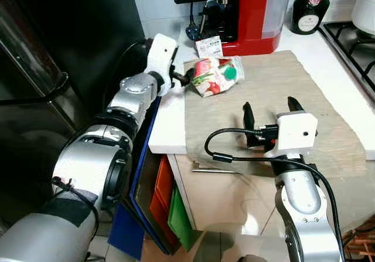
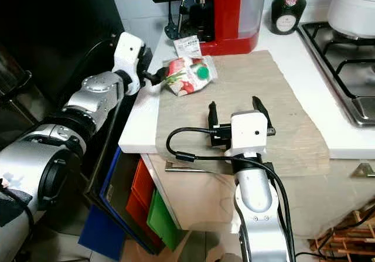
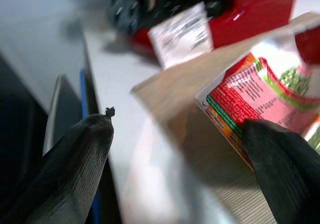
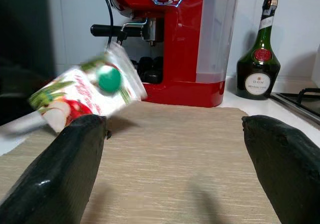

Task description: Restocking fridge

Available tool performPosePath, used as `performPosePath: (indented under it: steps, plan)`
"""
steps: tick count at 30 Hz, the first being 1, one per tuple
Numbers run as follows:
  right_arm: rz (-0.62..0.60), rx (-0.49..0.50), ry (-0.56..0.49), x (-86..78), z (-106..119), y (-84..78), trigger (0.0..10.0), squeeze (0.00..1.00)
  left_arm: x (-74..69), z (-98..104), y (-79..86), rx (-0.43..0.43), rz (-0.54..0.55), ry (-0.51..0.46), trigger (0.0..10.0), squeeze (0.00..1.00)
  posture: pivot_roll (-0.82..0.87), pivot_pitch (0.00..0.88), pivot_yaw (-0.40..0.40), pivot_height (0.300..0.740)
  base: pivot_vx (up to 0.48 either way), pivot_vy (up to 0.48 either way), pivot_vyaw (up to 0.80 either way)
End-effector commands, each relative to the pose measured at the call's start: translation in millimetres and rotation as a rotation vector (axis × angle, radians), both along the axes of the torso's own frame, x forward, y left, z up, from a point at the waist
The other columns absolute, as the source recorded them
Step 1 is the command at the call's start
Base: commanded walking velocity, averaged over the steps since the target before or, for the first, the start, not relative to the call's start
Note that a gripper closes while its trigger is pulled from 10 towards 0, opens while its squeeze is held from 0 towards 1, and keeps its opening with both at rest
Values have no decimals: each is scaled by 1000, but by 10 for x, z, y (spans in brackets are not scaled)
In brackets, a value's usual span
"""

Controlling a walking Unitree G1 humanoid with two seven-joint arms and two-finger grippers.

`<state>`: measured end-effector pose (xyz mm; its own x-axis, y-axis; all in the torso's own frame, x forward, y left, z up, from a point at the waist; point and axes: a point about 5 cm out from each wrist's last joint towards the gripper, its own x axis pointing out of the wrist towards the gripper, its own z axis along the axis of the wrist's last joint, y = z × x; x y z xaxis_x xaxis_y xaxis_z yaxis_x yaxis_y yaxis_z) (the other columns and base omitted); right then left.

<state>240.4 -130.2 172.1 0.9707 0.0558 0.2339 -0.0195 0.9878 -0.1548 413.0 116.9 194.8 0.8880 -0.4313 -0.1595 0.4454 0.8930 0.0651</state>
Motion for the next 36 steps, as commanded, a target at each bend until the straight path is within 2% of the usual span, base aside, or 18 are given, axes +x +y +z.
performPosePath:
  steps: [1, 7, 13, 17, 21, 23, 24, 27, 31, 34, 36]
  plan:
    - [26, 10, -3, -9, 27, 40, 10000, 0, -21, -109, 113, -2, 31, 53, 10000, 0, -216, 0, 155, 740, 0, 0, 0]
    - [34, 3, 2, 9, 18, 33, 10000, 0, -21, -112, 167, 7, 44, 46, 10000, 0, -213, 0, 147, 740, 0, 0, 0]
    - [39, -3, 0, 19, 18, 31, 10000, 0, -15, -63, 211, 49, 32, -4, 10000, 0, -215, 0, 143, 740, 0, 0, 0]
    - [41, -6, 1, 29, 5, 42, 10000, 0, -11, 0, 281, 40, 19, -39, 10000, 0, -218, 0, 152, 740, 0, 0, 0]
    - [42, -7, 1, 50, -16, 27, 10000, 0, -7, 101, 358, 53, 6, -102, 10000, 0, -219, 0, 137, 740, 0, 0, 0]
    - [50, -12, 0, 84, -13, -17, 10000, 0, -23, 193, 409, 89, -30, -192, 10000, 0, -209, 0, 101, 740, 0, 0, 0]
    - [51, -13, 0, 93, -12, -27, 10000, 0, -25, 201, 411, 95, -35, -203, 10000, 0, -209, 0, 101, 740, 0, 0, 0]
    - [94, -30, -4, 151, 15, -20, 10000, 0, -58, 241, 543, 136, -27, -274, 10000, 0, -185, 0, 57, 740, 0, 0, 0]
    - [140, -45, -8, 224, 28, -3, 10000, 0, -82, 381, 742, 106, 4, -346, 10000, 0, -160, 0, 20, 740, 0, 0, 0]
    - [161, -49, -9, 246, 34, 6, 10000, 0, -100, 458, 854, 68, -5, -363, 10000, 0, -156, 0, 9, 740, 0, 0, 0]
    - [173, -47, -13, 249, 50, 11, 10000, 0, -105, 494, 885, 76, -18, -370, 10000, 0, -155, 0, 4, 740, 0, 0, 0]
